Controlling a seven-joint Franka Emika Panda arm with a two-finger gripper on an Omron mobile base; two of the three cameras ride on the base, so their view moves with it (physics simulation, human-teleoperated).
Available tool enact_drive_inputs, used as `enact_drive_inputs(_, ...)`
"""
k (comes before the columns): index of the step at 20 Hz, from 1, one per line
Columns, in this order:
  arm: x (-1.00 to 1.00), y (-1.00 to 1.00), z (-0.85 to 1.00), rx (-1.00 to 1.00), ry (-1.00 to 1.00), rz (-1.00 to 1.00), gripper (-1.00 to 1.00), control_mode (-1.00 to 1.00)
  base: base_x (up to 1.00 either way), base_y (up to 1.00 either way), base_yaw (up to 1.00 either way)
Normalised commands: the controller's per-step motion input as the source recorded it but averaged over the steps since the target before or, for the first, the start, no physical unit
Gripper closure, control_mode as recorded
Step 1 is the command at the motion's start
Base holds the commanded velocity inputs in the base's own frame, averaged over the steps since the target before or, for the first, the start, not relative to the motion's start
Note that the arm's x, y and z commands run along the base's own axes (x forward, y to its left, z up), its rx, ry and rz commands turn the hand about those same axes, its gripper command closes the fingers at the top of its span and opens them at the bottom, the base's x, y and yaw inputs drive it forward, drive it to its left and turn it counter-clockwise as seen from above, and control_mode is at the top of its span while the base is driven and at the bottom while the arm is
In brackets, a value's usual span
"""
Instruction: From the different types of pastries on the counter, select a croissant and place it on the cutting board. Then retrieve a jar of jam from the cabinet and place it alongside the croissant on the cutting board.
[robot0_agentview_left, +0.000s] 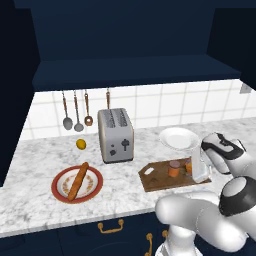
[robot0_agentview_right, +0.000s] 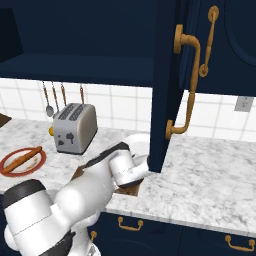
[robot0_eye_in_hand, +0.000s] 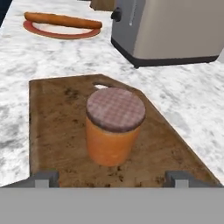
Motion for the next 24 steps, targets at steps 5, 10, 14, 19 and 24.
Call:
enact_drive_inputs(5, -0.56, 0.03, -0.19, -0.09, -0.11, 0.0, -1.0, -1.0, 0.0, 0.0, 0.0)
enact_drive_inputs(10, -0.71, -0.08, -0.08, 0.04, -0.12, -0.11, -1.0, -1.0, 0.0, 0.0, 0.0)
enact_drive_inputs(14, -1.0, -0.31, 0.09, 0.15, -0.19, -0.23, -1.0, -1.0, 0.0, 0.0, 0.0)
enact_drive_inputs(19, -1.0, -0.33, 0.45, 0.08, -0.25, -0.2, -1.0, -1.0, 0.0, 0.0, 0.0)
enact_drive_inputs(24, -0.95, -0.21, 0.87, -0.01, -0.3, -0.05, -1.0, -1.0, 0.0, 0.0, 0.0)
